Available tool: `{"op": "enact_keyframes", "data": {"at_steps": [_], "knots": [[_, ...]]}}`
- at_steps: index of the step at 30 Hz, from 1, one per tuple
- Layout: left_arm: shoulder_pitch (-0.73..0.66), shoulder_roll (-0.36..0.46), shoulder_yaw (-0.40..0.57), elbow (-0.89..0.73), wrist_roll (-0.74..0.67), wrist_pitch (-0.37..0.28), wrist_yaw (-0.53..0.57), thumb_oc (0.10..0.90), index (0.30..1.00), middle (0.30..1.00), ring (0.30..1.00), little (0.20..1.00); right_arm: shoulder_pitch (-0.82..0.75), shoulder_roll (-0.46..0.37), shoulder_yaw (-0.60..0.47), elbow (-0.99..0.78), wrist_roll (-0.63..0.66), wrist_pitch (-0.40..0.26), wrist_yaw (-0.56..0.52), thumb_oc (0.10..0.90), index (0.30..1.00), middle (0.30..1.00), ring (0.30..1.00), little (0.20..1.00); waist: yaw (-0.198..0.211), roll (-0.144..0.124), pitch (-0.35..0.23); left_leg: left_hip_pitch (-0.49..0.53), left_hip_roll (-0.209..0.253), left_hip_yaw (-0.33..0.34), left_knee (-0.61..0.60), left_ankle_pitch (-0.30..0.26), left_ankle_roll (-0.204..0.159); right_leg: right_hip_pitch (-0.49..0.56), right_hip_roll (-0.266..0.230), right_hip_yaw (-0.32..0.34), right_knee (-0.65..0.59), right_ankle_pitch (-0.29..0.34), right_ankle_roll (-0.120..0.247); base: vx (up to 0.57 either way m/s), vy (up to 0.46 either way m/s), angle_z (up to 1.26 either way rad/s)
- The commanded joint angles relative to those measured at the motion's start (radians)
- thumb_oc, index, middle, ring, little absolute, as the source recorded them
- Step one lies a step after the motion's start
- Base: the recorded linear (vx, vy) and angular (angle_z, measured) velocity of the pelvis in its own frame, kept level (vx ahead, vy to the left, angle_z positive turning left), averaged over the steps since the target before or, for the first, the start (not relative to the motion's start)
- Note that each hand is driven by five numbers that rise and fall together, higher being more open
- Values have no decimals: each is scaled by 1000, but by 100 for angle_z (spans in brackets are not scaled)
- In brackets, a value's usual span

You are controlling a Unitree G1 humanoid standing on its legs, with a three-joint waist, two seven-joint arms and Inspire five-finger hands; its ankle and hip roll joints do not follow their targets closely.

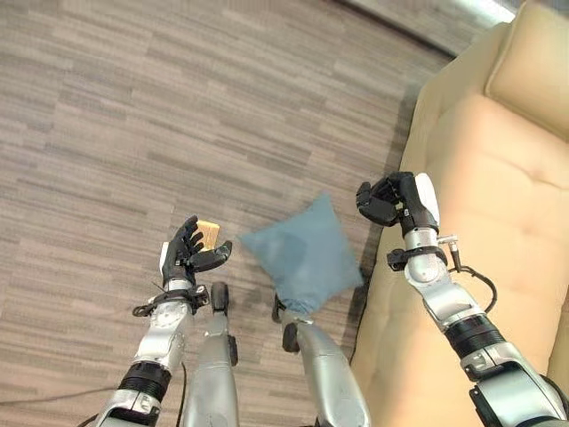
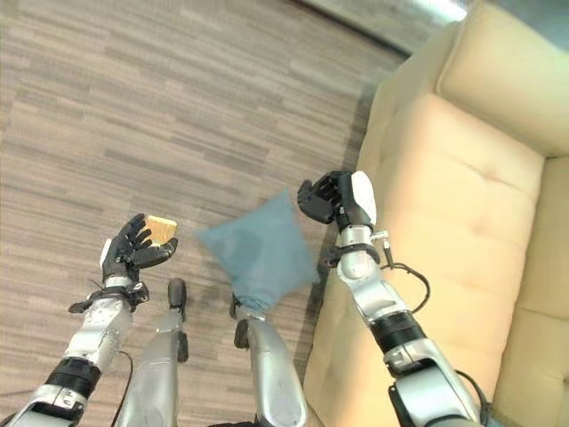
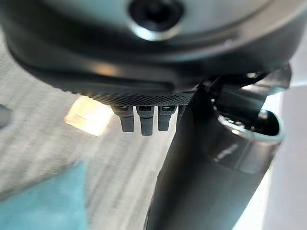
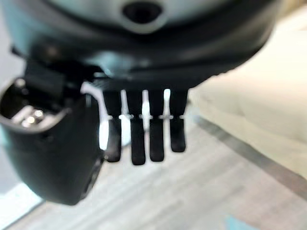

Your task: Pick up all the scattered cushions and arrange them neatly on the sofa.

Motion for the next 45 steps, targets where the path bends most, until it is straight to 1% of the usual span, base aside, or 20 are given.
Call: {"op": "enact_keyframes", "data": {"at_steps": [1,4,5,7,8,13,16,17,18,20,23,26,28,29,30,31,33,36,38,45], "knots": [[57,21,22,-52,46,-38,-40,800,900,900,900,900,31,-31,-28,-34,-35,-42,12,400,300,300,300,300,-18,1,-120,18,-2,47,32,-136,-16,38,-52,22,-64,27,117,39,63,-4],[79,16,26,-51,55,-31,-44,800,900,900,900,900,69,-21,-29,-27,-40,-42,32,427,340,340,340,340,-22,17,-125,50,-3,62,18,-142,-12,58,-53,31,-67,26,121,21,66,-9],[84,14,24,-47,62,-29,-44,800,900,900,900,900,80,-14,-25,-17,-42,-41,37,538,507,507,507,507,-24,22,-127,55,-5,66,14,-141,-10,60,-54,37,-66,26,121,-4,44,-17],[93,11,22,-41,70,-22,-47,800,900,900,900,900,97,-1,-18,3,-45,-35,47,610,615,615,615,615,-25,31,-127,67,-8,75,7,-139,-7,60,-54,45,-65,25,120,-1,45,-12],[99,10,22,-37,78,-21,-46,800,900,900,900,900,106,6,-13,15,-48,-36,53,800,900,900,900,900,-26,33,-127,69,-9,79,3,-135,-4,57,-56,49,-65,28,120,-1,53,-6],[135,8,20,-33,110,-12,-44,800,900,900,900,900,138,47,18,80,-58,-29,77,800,900,900,900,900,-19,53,-115,100,-2,114,-20,-135,8,30,-59,46,-2,28,134,-7,56,-23],[147,11,16,-27,118,-10,-46,800,900,900,900,900,142,65,35,111,-67,-27,89,800,900,900,900,900,-9,57,-110,117,13,143,-27,-137,9,14,-77,-7,38,32,142,37,31,-57],[158,15,10,-15,133,-1,-51,800,900,900,900,900,150,82,52,135,-76,-25,100,800,900,900,900,900,6,64,-116,146,38,165,-38,-163,1,15,-107,-109,92,5,153,135,-81,-67],[163,13,6,-6,143,2,-59,800,900,900,900,900,165,88,58,144,-80,-26,106,800,900,900,900,900,5,63,-127,153,43,174,-39,-163,-4,26,-112,-139,86,-3,149,179,-145,-87],[165,9,-2,6,158,7,-67,800,900,900,900,900,188,90,54,151,-85,-27,109,800,900,900,900,900,-2,59,-138,156,44,177,-33,-170,-11,51,-103,-136,54,-18,145,136,-165,-52],[201,-11,-27,26,191,23,-102,800,900,900,900,900,278,75,64,180,-108,-29,140,800,900,900,900,900,-37,62,-177,145,88,197,134,-226,-37,140,-40,-82,-48,-64,90,164,-160,-11],[219,-20,-34,22,198,28,-104,800,900,900,900,900,290,68,77,189,-120,-28,148,800,900,900,900,900,-42,62,-182,136,119,188,239,-251,-40,186,-10,-54,-79,-76,73,142,-87,-24],[208,-34,-49,33,184,25,-100,800,900,900,900,900,292,72,81,200,-116,-25,145,800,900,900,900,900,-37,48,-176,80,98,127,321,-191,-44,204,5,-26,-97,-68,49,17,-44,-67],[207,-34,-50,34,184,25,-100,800,900,900,900,900,292,72,81,200,-116,-25,145,800,900,900,900,900,-38,48,-177,78,98,126,322,-191,-44,203,5,-27,-98,-68,49,-14,6,-72],[201,-41,-65,35,177,25,-97,800,900,900,900,900,289,75,86,205,-110,-26,139,800,900,900,900,900,-32,46,-177,25,44,32,316,-216,-40,210,15,6,-97,-79,48,89,31,-47],[200,-41,-72,35,180,26,-98,800,900,900,900,900,286,74,88,209,-113,-27,137,800,900,900,900,900,-34,47,-180,9,38,6,287,-209,-43,213,22,20,-95,-81,52,137,60,-64],[198,-37,-78,36,182,26,-98,800,900,900,900,900,279,74,89,220,-110,-29,135,800,900,900,900,900,-24,50,-184,-26,31,-36,224,-159,-55,227,35,53,-96,-86,57,159,119,-58],[201,-40,-76,33,175,19,-91,800,900,900,900,900,263,79,105,232,-111,-34,129,800,900,900,900,900,20,67,-172,-35,-13,-189,87,-70,-82,246,79,134,-87,-95,56,156,198,-70],[203,-48,-81,37,169,14,-88,800,900,900,900,900,250,84,122,251,-116,-33,137,800,900,900,900,900,33,78,-176,-27,-26,-258,43,-57,-80,248,99,185,-82,-104,60,127,194,-133],[141,-13,-123,76,170,-1,-103,800,900,900,900,900,183,159,174,305,-80,-17,181,800,900,900,900,900,48,80,-151,-4,-17,-119,1,-51,-32,130,29,258,17,-99,103,28,266,-103]]}}
